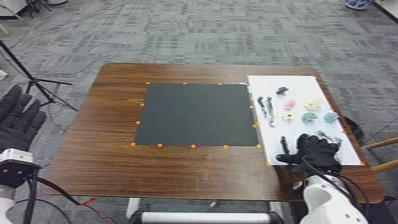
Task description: Arrange flowers
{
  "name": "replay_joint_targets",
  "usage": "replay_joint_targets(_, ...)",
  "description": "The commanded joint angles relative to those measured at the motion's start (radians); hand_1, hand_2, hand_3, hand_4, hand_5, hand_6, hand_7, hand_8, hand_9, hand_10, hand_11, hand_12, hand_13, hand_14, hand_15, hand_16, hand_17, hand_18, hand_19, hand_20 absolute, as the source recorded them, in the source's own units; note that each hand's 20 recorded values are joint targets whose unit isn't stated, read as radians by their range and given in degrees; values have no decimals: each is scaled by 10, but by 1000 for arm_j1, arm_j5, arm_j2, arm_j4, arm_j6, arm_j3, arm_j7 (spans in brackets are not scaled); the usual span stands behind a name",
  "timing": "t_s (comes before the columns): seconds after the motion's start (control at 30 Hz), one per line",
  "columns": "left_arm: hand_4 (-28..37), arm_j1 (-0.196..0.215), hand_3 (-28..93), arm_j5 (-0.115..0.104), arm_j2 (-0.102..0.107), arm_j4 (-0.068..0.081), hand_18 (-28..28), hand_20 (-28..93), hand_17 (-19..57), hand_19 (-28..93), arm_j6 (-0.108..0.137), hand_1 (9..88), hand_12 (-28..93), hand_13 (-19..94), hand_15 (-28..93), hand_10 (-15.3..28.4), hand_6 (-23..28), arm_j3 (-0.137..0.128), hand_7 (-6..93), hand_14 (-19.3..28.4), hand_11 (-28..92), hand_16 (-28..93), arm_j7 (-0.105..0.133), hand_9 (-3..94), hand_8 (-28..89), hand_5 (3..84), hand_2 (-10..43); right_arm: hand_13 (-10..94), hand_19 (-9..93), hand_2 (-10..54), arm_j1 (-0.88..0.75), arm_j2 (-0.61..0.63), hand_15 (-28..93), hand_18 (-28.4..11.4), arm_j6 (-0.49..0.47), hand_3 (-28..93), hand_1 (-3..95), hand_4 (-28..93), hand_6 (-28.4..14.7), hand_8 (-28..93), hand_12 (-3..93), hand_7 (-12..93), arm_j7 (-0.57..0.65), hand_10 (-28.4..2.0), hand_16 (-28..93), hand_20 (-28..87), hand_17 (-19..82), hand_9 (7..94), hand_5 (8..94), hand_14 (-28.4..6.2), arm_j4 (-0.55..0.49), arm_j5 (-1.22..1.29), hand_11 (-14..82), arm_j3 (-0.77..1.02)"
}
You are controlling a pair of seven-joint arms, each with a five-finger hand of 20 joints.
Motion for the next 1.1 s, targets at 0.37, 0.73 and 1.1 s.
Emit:
replay_joint_targets(0.37,-283,33,662,-10,-14,-18,62,109,-18,89,8,218,104,171,99,98,54,-17,57,90,60,-22,8,248,-66,311,168,410,702,-95,5,-47,725,-282,-47,-281,733,606,-47,-96,363,306,-65,-198,327,388,179,570,687,-230,68,27,518,-32)
replay_joint_targets(0.73,-283,37,667,-12,-19,-14,60,109,-16,88,-2,216,105,172,103,107,58,-20,57,91,60,-23,-4,251,-65,315,167,597,711,-95,28,-85,683,-271,-89,-283,886,354,2,182,551,305,-59,-95,351,367,239,797,818,-162,80,160,296,0)
replay_joint_targets(1.1,-283,45,665,-46,-18,-11,60,110,-16,87,-3,217,105,173,105,110,62,-27,55,93,60,-25,7,252,-64,318,167,722,741,-95,18,-66,558,-271,110,-283,875,498,12,219,542,334,-44,-72,435,360,315,904,831,-108,28,307,181,52)
